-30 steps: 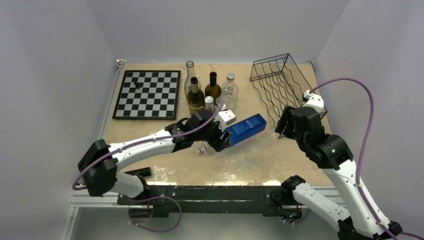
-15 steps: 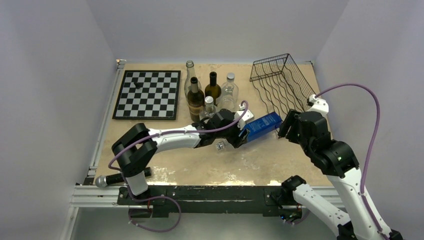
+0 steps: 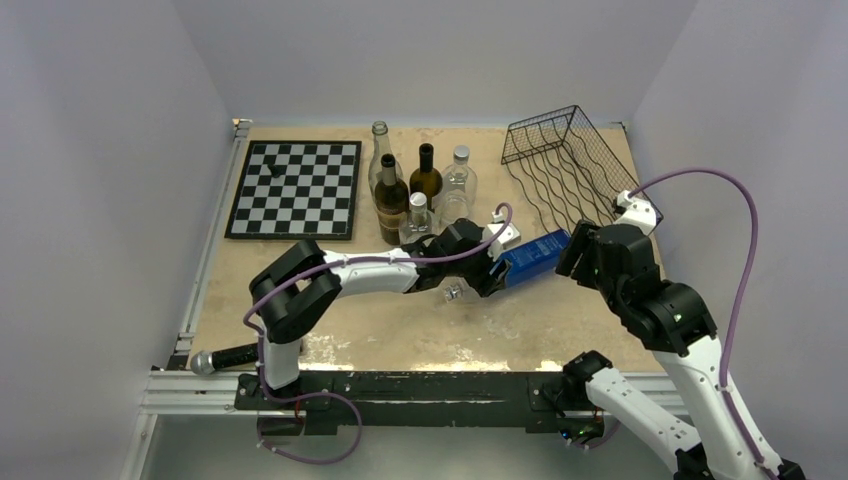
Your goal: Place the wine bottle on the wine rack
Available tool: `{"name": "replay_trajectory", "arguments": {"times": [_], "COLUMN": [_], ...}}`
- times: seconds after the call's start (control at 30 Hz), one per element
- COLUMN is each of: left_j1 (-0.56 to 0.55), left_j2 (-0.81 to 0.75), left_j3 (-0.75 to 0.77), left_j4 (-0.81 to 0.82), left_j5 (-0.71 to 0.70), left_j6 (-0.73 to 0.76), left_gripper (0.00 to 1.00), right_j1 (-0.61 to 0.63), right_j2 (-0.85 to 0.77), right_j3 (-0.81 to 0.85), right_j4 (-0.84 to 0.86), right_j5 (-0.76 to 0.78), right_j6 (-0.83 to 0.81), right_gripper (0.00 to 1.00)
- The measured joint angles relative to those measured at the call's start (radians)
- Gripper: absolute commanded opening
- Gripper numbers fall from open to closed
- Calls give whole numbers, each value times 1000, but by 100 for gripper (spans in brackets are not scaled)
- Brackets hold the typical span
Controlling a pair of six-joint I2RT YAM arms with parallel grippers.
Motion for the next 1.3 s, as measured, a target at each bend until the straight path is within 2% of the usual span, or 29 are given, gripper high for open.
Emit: {"name": "replay_trajectory", "arguments": {"times": [0.43, 0.9, 1.13, 1.3], "left_j1": [-11, -14, -15, -22], "left_j2": [18, 211, 316, 437], "left_j3": [9, 164, 295, 490], "left_j4": [4, 79, 102, 60], "left_j5": [12, -5, -2, 0], "left_j6": [0, -12, -38, -53], "left_gripper": [0, 0, 0, 0], "right_j1": [0, 0, 0, 0], "right_j2": [-1, -4, -12, -37], "right_j3": [-34, -39, -82, -95], "right_j4": [12, 18, 15, 4], "right_j5": [-1, -28, -55, -76], "right_j6": [0, 3, 24, 42], "right_gripper": [70, 70, 70, 70]}}
